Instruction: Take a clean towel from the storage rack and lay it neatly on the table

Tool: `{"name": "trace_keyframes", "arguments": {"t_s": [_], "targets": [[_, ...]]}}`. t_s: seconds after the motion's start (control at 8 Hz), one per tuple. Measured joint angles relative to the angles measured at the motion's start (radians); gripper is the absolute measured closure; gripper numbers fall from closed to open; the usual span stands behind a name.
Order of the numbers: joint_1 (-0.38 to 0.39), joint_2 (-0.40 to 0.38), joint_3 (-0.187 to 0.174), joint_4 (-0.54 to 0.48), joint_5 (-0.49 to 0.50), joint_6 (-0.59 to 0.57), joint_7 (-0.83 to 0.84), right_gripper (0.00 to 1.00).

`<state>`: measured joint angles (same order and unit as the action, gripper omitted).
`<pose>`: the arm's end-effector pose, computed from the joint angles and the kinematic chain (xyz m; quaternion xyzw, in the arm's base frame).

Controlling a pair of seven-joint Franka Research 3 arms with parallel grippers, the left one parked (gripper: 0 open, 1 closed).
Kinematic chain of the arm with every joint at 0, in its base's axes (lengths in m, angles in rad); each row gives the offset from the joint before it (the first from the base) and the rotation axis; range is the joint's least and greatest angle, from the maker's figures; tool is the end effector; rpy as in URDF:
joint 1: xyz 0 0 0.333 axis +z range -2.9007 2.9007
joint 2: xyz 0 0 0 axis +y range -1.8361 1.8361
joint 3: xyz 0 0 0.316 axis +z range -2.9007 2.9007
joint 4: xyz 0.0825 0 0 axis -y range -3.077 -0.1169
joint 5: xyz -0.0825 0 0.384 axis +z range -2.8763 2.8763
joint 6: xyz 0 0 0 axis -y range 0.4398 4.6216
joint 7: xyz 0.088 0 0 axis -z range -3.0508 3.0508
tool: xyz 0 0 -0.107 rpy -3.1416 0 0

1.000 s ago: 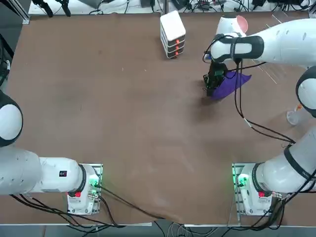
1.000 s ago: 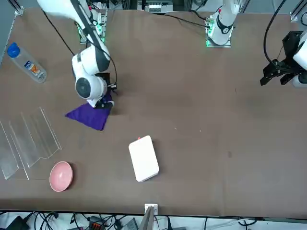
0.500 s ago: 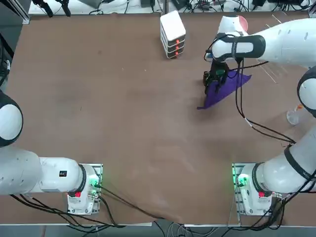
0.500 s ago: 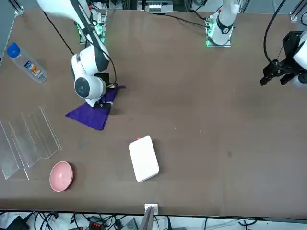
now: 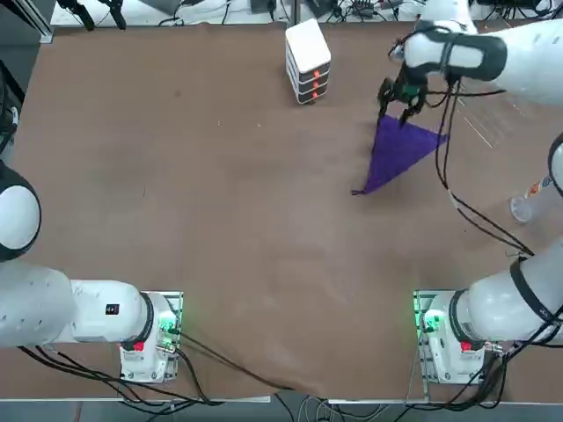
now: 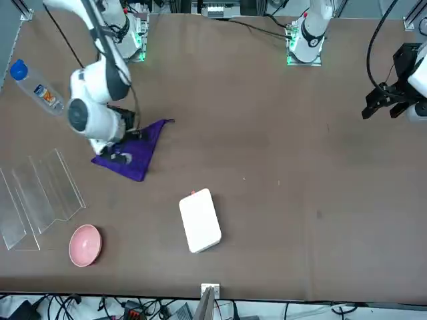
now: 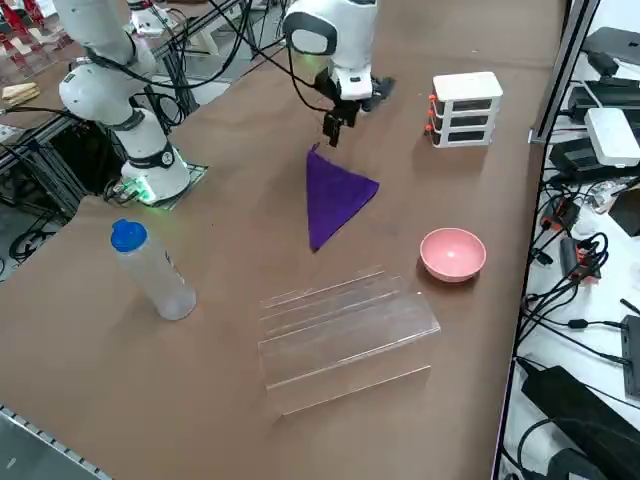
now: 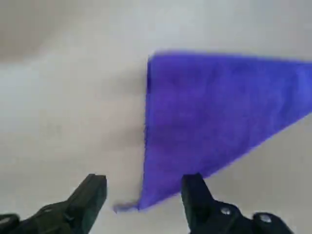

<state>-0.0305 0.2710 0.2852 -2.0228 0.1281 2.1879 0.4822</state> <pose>0.5644 0.1473 0.3142 -0.9828 0.1551 0.0771 0.0647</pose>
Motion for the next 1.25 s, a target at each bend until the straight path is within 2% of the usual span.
{"name": "trace_keyframes", "arguments": {"t_s": [0.25, 0.75, 1.0, 1.25], "targets": [[-0.004, 0.053, -0.003, 0.018, -0.063, 0.110, 0.203, 0.11], [0.028, 0.168, 0.003, 0.108, -0.371, 0.121, 0.623, 0.13], [0.076, 0.246, 0.003, 0.147, -0.494, 0.123, 0.813, 0.13], [0.112, 0.315, 0.003, 0.190, -0.578, 0.124, 0.924, 0.13]]}}
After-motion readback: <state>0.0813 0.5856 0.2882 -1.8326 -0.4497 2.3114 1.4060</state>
